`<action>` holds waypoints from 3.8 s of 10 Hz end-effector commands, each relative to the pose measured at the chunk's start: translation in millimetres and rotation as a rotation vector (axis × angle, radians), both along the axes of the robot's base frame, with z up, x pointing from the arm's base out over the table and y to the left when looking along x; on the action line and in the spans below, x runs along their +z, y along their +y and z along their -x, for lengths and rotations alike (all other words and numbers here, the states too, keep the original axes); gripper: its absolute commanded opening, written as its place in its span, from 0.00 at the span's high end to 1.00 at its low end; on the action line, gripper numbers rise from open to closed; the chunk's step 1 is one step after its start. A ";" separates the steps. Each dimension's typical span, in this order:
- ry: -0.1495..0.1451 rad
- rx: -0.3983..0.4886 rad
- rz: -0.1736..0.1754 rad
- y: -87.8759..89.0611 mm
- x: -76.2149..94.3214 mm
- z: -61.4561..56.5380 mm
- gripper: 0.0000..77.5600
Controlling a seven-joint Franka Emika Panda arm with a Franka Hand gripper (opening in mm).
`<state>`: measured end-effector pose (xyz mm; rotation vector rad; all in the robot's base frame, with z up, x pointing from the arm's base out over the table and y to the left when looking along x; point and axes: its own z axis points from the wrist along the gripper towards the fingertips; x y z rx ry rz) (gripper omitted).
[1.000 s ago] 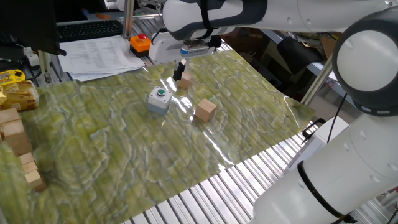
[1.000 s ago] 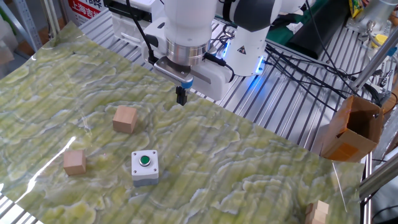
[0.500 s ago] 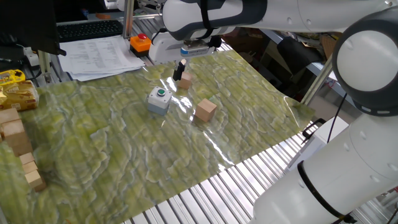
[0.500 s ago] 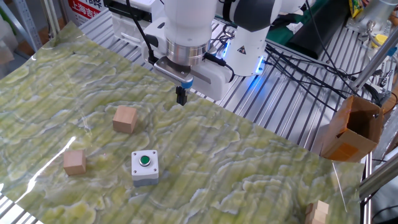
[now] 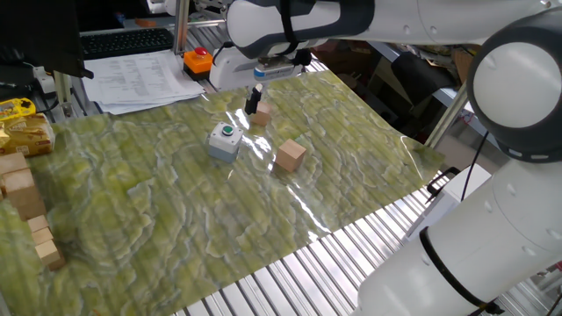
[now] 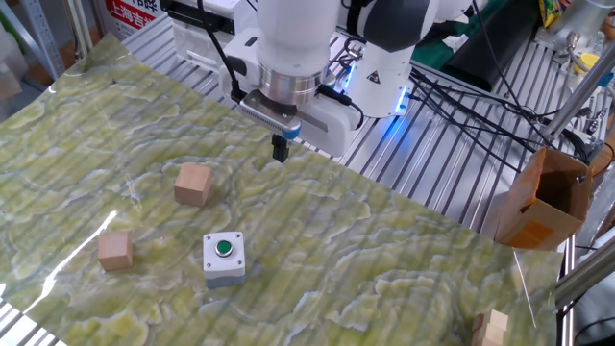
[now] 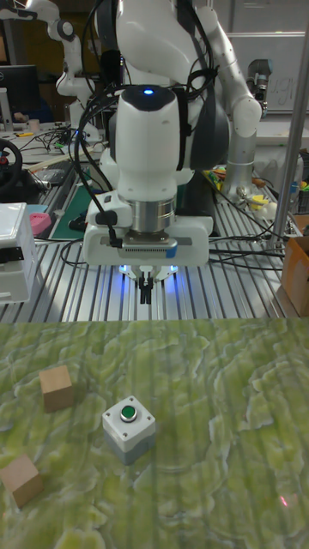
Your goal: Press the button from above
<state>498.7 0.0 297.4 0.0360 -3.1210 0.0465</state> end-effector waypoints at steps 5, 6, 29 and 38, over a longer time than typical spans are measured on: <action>0.074 0.043 -0.019 -8.4 90.0 -45.2 1.00; 0.089 0.064 -0.032 -19.3 97.7 -65.9 1.00; 0.036 0.104 0.016 -31.3 20.3 -95.2 1.00; 0.005 0.066 0.035 -31.3 20.3 -95.2 1.00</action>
